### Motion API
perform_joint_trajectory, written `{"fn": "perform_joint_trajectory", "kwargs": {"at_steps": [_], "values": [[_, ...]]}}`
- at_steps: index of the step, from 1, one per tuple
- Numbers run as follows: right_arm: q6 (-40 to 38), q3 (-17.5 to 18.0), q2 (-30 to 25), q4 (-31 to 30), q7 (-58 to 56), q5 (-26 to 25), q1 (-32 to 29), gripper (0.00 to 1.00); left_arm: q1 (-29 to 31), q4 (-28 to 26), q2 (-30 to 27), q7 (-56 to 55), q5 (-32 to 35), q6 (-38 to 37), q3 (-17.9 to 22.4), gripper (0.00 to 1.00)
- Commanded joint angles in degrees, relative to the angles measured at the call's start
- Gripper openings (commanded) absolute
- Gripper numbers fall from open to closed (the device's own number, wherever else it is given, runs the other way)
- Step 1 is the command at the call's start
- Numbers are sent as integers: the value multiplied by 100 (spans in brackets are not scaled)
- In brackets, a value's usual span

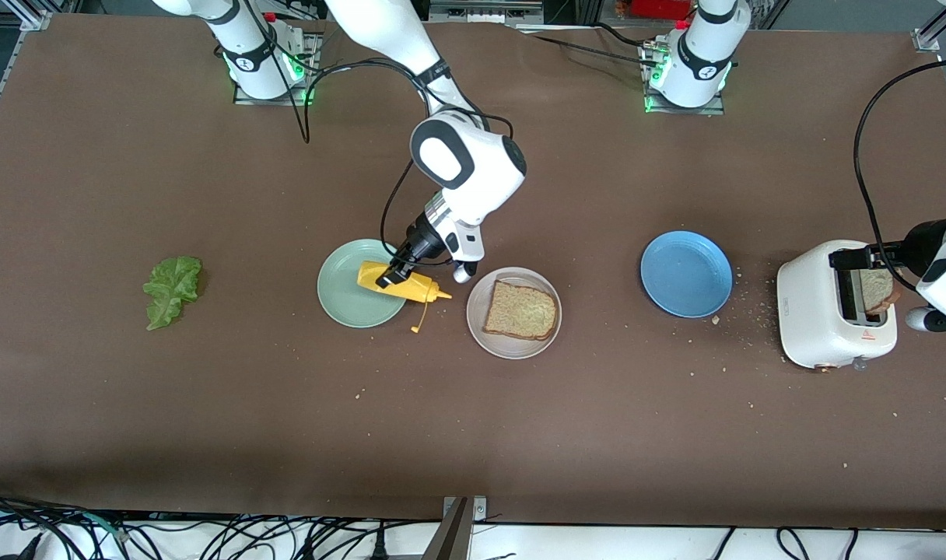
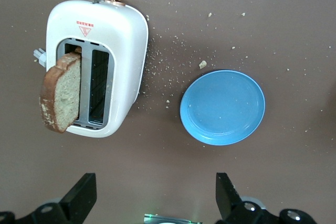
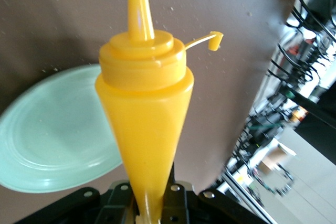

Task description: Make sandwich in beige plate with both arms

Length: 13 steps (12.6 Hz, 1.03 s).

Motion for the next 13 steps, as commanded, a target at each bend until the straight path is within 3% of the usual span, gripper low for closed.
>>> {"fn": "perform_joint_trajectory", "kwargs": {"at_steps": [1, 9, 13], "values": [[-769, -114, 562, 631, 411, -404, 294, 0, 17, -48, -77, -46, 106, -42, -55, 100], [-516, -106, 951, 940, 1158, -413, 330, 0, 17, -48, -85, -46, 106, -42, -55, 100], [-481, -149, 872, 1001, 635, -334, 234, 0, 17, -48, -77, -46, 106, -42, -55, 100]]}}
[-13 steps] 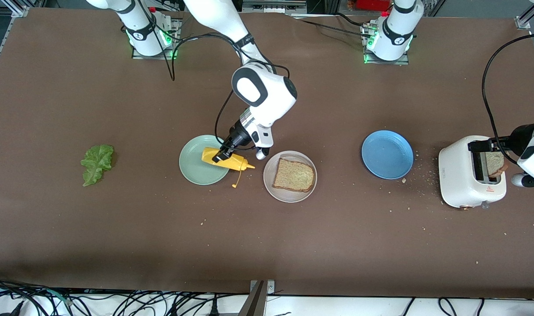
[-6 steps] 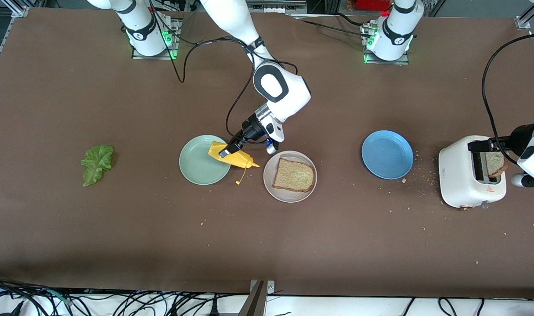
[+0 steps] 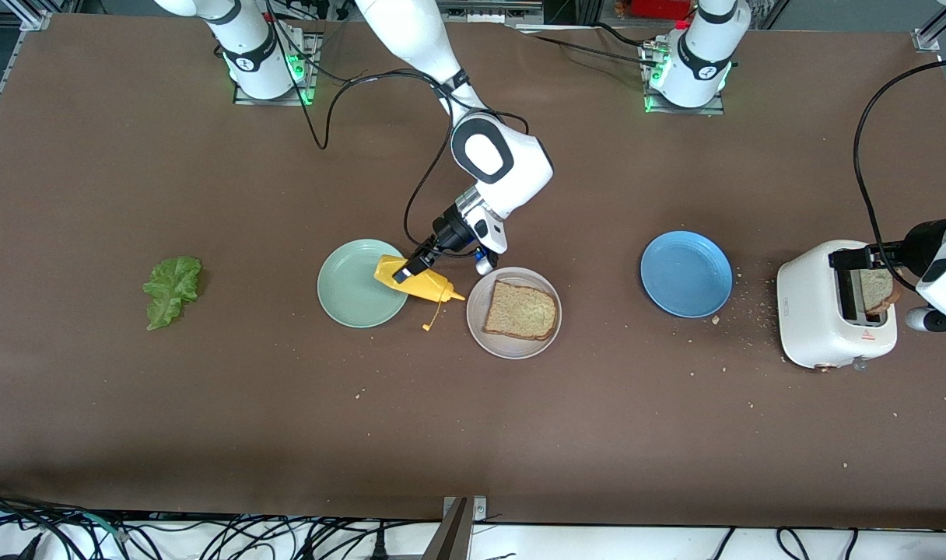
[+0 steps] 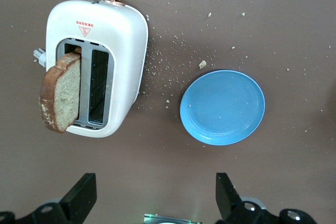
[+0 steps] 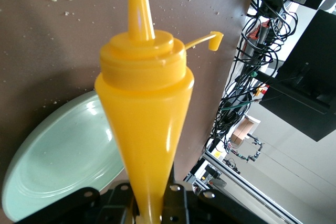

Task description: Make sandwich in beige plate with both arms

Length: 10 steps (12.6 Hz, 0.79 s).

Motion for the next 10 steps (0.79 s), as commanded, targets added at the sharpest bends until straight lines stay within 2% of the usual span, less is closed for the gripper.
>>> {"fn": "perform_joint_trajectory", "kwargs": {"at_steps": [1, 4, 8, 10], "values": [[-61, -137, -21, 262, -674, 137, -108, 0, 17, -48, -86, -46, 106, -42, -53, 100], [-52, -243, -783, 279, -1833, 1094, -642, 0, 17, -48, -86, -46, 106, -42, -53, 100], [-184, -454, -1725, 148, -3187, 1877, -1302, 0, 17, -48, -77, -46, 98, -42, -53, 100], [-237, -498, -2155, 139, -4127, 2587, -1925, 0, 17, -48, -86, -46, 98, -42, -53, 100]]}}
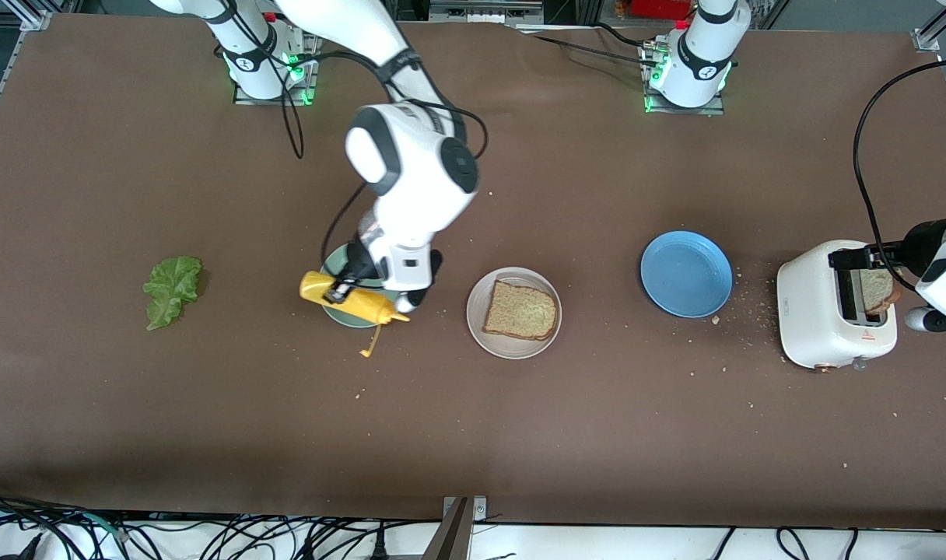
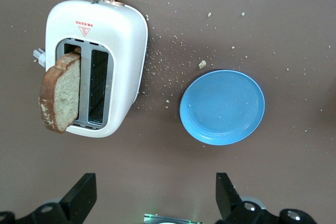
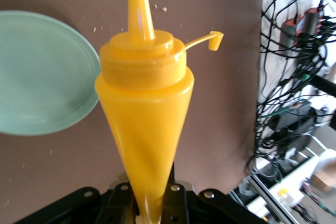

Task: Make sandwich in beige plate with both arms
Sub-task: 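Carry the yellow bottle back beside the lettuce with the right gripper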

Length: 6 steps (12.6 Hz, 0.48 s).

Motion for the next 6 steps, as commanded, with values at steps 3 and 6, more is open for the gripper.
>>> {"fn": "perform_joint_trajectory", "kwargs": {"at_steps": [3, 6], "values": [[-163, 18, -979, -242, -1849, 1788, -1534, 0, 9, -47, -77, -46, 98, -41, -49, 100], [-436, 18, -1199, -496, -2947, 3415, -2634, 0, 18, -47, -77, -46, 106, -41, -49, 100]]}}
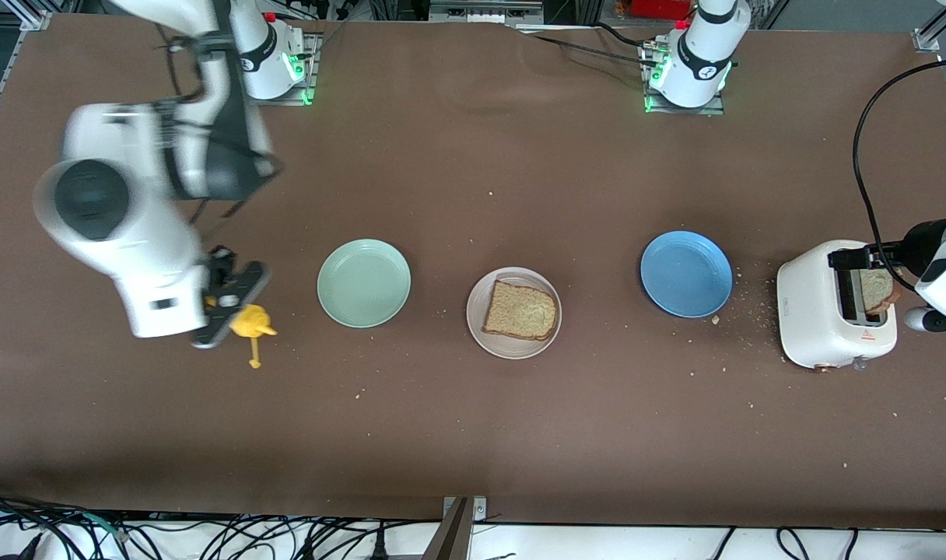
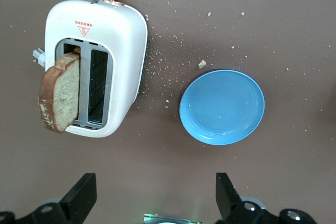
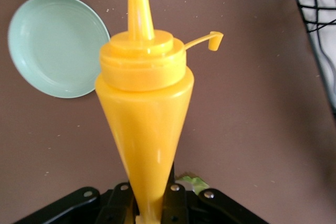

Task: Make sandwich in beige plate with both arms
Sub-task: 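Carry the yellow bottle back beside the lettuce with the right gripper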

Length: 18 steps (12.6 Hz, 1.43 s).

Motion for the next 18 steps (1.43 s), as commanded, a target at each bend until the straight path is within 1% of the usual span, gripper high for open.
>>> {"fn": "perform_joint_trajectory", "kwargs": {"at_steps": [1, 4, 5, 7, 8, 10, 11, 14, 17, 18], "values": [[-110, 126, -325, -518, -905, 1060, -726, 0, 9, -45, -77, -46, 106, -40, -46, 100], [-101, 126, -369, -1115, -2100, 2299, -1386, 0, 9, -45, -77, -46, 98, -40, -46, 100], [-66, 126, -395, -1387, -2487, 2625, -1545, 0, 9, -45, -77, -46, 98, -40, -46, 100], [-31, 91, -475, -1994, -3199, 3284, -1747, 0, 9, -45, -77, -55, 98, -40, -55, 100], [-31, -5, -475, -2327, -3655, 3714, -1774, 0, 9, -45, -85, -55, 98, -40, -55, 100], [-31, -216, -449, -3118, -4736, 4759, -1783, 0, 9, -53, -77, -64, 98, -40, -55, 100], [-31, -234, -422, -3356, -5124, 5025, -1810, 0, 9, -45, -77, -55, 98, -40, -55, 100], [109, -234, -387, -3911, -6020, 5483, -1819, 0, 9, -53, -77, -55, 98, -40, -55, 100], [92, -234, -28, -4158, -7373, 6194, -1836, 0, 9, -53, -77, -55, 106, -40, -55, 100], [31, -226, 87, -4193, -7552, 6353, -1888, 0, 9, -53, -77, -55, 98, -40, -55, 100]]}}
